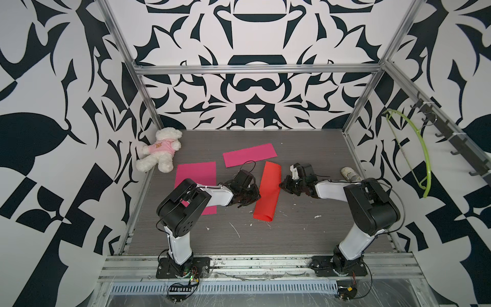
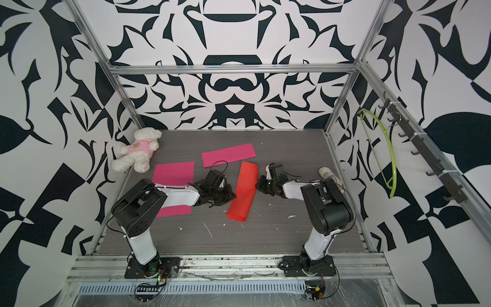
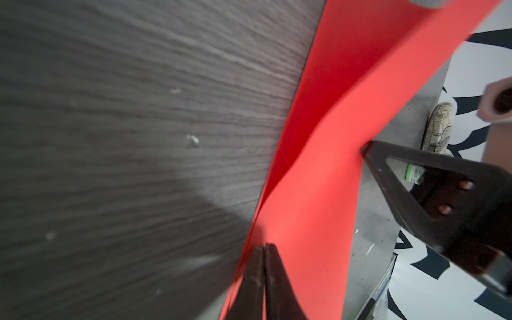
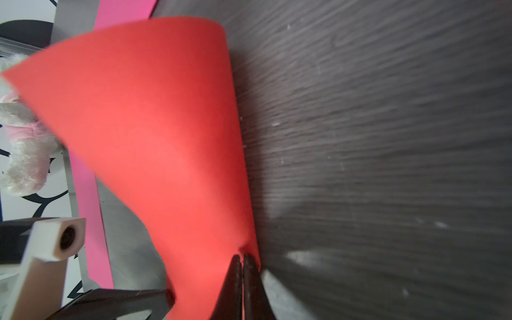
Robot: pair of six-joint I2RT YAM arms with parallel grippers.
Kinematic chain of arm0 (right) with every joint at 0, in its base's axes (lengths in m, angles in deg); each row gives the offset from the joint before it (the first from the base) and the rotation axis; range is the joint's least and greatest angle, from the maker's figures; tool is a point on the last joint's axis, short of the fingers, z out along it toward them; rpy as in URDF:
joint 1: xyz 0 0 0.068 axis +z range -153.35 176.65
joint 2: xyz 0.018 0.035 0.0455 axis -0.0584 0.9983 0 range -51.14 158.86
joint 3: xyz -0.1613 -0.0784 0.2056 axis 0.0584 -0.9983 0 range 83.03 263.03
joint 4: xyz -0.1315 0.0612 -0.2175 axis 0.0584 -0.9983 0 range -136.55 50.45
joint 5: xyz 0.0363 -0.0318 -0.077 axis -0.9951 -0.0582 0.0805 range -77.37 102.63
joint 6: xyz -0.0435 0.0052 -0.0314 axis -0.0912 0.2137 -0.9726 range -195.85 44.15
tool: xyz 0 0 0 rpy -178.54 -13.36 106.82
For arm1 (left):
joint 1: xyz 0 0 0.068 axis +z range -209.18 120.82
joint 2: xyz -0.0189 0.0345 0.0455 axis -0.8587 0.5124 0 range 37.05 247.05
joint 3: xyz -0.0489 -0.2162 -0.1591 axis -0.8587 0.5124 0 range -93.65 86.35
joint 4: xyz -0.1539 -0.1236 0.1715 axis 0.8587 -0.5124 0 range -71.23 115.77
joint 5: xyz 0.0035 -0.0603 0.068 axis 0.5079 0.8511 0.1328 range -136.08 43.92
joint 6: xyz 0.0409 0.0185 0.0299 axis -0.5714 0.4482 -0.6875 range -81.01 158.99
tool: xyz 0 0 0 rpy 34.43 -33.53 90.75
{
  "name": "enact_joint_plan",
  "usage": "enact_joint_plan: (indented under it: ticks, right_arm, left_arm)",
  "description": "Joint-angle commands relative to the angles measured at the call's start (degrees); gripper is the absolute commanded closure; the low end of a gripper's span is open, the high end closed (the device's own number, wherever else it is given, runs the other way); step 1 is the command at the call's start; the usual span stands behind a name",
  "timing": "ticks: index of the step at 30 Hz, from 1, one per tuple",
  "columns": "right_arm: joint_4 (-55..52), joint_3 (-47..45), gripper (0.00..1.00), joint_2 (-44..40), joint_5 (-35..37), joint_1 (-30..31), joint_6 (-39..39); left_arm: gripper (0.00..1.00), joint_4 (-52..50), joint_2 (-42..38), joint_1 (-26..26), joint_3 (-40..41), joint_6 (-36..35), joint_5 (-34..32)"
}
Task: Fold the rectangular paper in half along the long edge
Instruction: Fold the paper at the center of the board.
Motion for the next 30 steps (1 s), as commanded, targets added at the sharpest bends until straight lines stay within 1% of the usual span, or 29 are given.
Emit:
enact_joint_plan:
  ticks: [1, 4, 6, 11, 14, 22, 26, 30]
  right_arm:
    - [-1.04, 0.21, 0.88, -5.76, 0.44, 0.25, -1.56]
    - [-1.5, -0.69, 0.87, -9.13, 0.62, 2.39, -0.93]
    - [-1.38, -1.25, 0.87, -10.18, 1.09, 5.01, 0.11]
    - [0.79, -2.61, 0.87, -8.74, 2.8, 11.62, 3.14]
    - [2.07, -3.54, 0.87, -6.88, 2.99, 13.16, 4.41]
    - [-0.81, -6.79, 0.9, -5.8, 4.97, 12.61, 2.84]
    - [-1.9, -9.08, 0.91, -7.15, 5.36, 10.65, 2.62]
    - [-3.53, -11.26, 0.92, -9.8, 5.33, 7.23, 1.75]
  left_arm:
    - [0.91, -17.39, 6.42, 0.47, 4.39, -1.47, -7.08]
    - [0.91, -17.5, 6.62, 0.47, 4.3, -1.63, -7.07]
    - [0.91, -17.5, 6.78, 0.43, 4.3, -1.64, -7.08]
    - [0.91, -17.58, 6.67, 0.43, 4.21, -2.04, -7.08]
    - [0.91, -17.85, 6.7, 0.47, 4.18, -2.26, -7.34]
    - [0.92, -17.32, 6.69, 0.41, 4.83, -2.0, -7.87]
    - [0.92, -17.16, 6.97, 0.47, 4.89, -1.83, -7.92]
    - [0.92, -17.06, 6.98, 0.65, 5.0, -1.82, -7.96]
